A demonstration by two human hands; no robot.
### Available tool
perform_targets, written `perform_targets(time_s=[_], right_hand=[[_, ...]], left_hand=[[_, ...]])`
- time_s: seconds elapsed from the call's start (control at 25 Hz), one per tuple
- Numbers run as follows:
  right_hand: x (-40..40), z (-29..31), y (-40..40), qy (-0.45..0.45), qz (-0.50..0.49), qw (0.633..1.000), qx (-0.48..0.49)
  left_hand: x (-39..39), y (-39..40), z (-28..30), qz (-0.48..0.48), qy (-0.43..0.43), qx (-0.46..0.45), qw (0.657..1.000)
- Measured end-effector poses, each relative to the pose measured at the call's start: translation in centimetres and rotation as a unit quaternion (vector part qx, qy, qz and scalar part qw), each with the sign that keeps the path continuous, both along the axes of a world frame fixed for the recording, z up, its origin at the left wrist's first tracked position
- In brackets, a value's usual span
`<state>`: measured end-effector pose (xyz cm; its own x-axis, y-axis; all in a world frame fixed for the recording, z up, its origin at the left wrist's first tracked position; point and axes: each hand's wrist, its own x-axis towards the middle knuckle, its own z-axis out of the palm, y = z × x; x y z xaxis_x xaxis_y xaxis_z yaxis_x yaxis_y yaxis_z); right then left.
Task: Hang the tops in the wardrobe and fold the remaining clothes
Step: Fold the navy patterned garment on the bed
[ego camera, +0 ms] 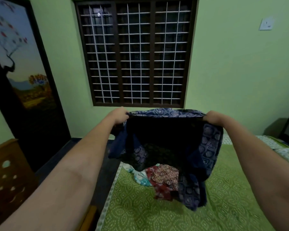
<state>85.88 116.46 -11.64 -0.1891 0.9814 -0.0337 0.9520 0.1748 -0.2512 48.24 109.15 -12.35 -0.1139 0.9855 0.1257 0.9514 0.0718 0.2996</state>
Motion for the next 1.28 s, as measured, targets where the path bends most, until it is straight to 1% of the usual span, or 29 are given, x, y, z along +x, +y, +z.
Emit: perform_targets(time_s=[0.04, 0.08, 0.12, 0.16, 0.2, 0.24, 0.28, 0.32, 0.36, 0.4, 0.44, 0.52, 0.56, 0.6, 0.64, 0.72, 0.76, 0.8, 0.88, 0.92, 0.96, 1.0, 1.04, 1.08, 1.12, 1.16, 1.2, 1.24, 1.28], right_hand=[[0.1, -0.5, -0.4, 0.014, 0.009, 1.0, -0.025], [-0.1, -1.1, -0.9, 0.034, 0.025, 0.998, -0.047], [-0.7, -1.6, -1.2, 0.052, 0.045, 0.996, -0.061], [-1.7, -1.9, -1.3, 0.07, 0.063, 0.994, -0.064], [-3.0, -2.2, -1.2, 0.087, 0.081, 0.991, -0.054], [-4.5, -2.1, -1.1, 0.104, 0.098, 0.989, -0.039], [-6.2, -1.8, -1.0, 0.117, 0.114, 0.986, -0.021], [-7.7, -1.5, -0.8, 0.124, 0.124, 0.985, -0.002], [-8.9, -1.3, -0.6, 0.128, 0.129, 0.983, 0.012], [-9.6, -1.4, -0.4, 0.138, 0.132, 0.981, 0.019], [-9.6, -1.6, -0.3, 0.165, 0.133, 0.977, 0.009], [-8.8, -3.0, -0.5, 0.256, 0.132, 0.957, -0.041], [-8.3, -4.3, -0.5, 0.284, 0.128, 0.948, -0.065], [-7.7, -6.0, -0.6, 0.288, 0.124, 0.946, -0.082], [-7.0, -8.2, -0.5, 0.265, 0.115, 0.953, -0.088], [-5.3, -12.8, -0.7, 0.176, 0.085, 0.975, -0.101], [-4.3, -14.9, -1.0, 0.142, 0.07, 0.978, -0.132], [-3.3, -16.5, -1.1, 0.137, 0.064, 0.974, -0.168], [-2.6, -16.6, -1.0, 0.153, 0.062, 0.967, -0.196], [-3.5, -15.1, -1.1, 0.167, 0.067, 0.968, -0.177], [-5.0, -13.4, -0.9, 0.177, 0.077, 0.97, -0.148], [-7.1, -11.3, -0.7, 0.187, 0.106, 0.97, -0.112], [-9.4, -9.3, -0.5, 0.206, 0.116, 0.968, -0.083], [-11.4, -7.4, -0.7, 0.201, 0.123, 0.971, -0.048], [-13.0, -6.6, -0.5, 0.177, 0.128, 0.975, -0.029], [-14.1, -6.2, -0.4, 0.171, 0.133, 0.976, -0.033], [-14.3, -6.5, -0.2, 0.168, 0.138, 0.975, -0.035], [-13.9, -7.1, -0.1, 0.168, 0.162, 0.972, -0.034], [-13.2, -8.0, -0.2, 0.196, 0.177, 0.963, -0.05]], left_hand=[[-0.4, 0.5, 0.8, 0.03, -0.041, 0.047, 0.998], [-0.6, 1.0, 1.4, 0.06, -0.056, 0.077, 0.994], [-0.4, 1.4, 1.8, 0.091, -0.04, 0.085, 0.991], [0.1, 1.9, 2.0, 0.111, 0.009, 0.075, 0.991], [1.2, 2.4, 1.9, 0.097, 0.056, 0.05, 0.992], [3.0, 3.0, 1.7, 0.039, 0.063, 0.024, 0.997], [5.3, 3.7, 1.2, -0.05, 0.027, -0.011, 0.998], [7.8, 4.2, 0.6, -0.147, -0.024, -0.052, 0.988], [10.1, 4.2, 0.0, -0.213, -0.077, -0.082, 0.971], [11.8, 4.5, -0.9, -0.239, -0.118, -0.093, 0.959], [12.6, 4.7, -1.3, -0.236, -0.149, -0.093, 0.956], [12.5, 5.5, -1.7, -0.198, -0.17, -0.055, 0.964], [11.7, 5.9, -1.7, -0.176, -0.16, -0.024, 0.971], [11.0, 6.1, -1.6, -0.156, -0.152, 0.009, 0.976], [10.1, 6.2, -1.5, -0.136, -0.156, 0.043, 0.977], [8.0, 6.4, -1.3, -0.083, -0.175, 0.102, 0.976], [6.6, 6.3, -1.4, -0.045, -0.169, 0.122, 0.977], [5.0, 6.4, -1.9, -0.001, -0.151, 0.136, 0.979], [1.5, 6.4, -3.5, 0.1, -0.1, 0.093, 0.986], [0.8, 6.2, -4.2, 0.115, -0.062, 0.045, 0.99], [1.0, 6.2, -5.0, 0.085, -0.041, -0.012, 0.995], [2.1, 6.3, -5.7, 0.008, -0.055, -0.07, 0.996], [4.1, 6.5, -6.2, -0.093, -0.101, -0.125, 0.983], [6.6, 5.9, -6.7, -0.162, -0.163, -0.17, 0.958], [8.5, 5.8, -7.3, -0.201, -0.224, -0.188, 0.935], [9.6, 5.7, -7.7, -0.212, -0.271, -0.186, 0.921], [10.0, 5.7, -7.9, -0.204, -0.296, -0.174, 0.917], [9.4, 5.9, -8.1, -0.198, -0.297, -0.163, 0.92], [8.2, 6.4, -8.5, -0.19, -0.284, -0.153, 0.927]])
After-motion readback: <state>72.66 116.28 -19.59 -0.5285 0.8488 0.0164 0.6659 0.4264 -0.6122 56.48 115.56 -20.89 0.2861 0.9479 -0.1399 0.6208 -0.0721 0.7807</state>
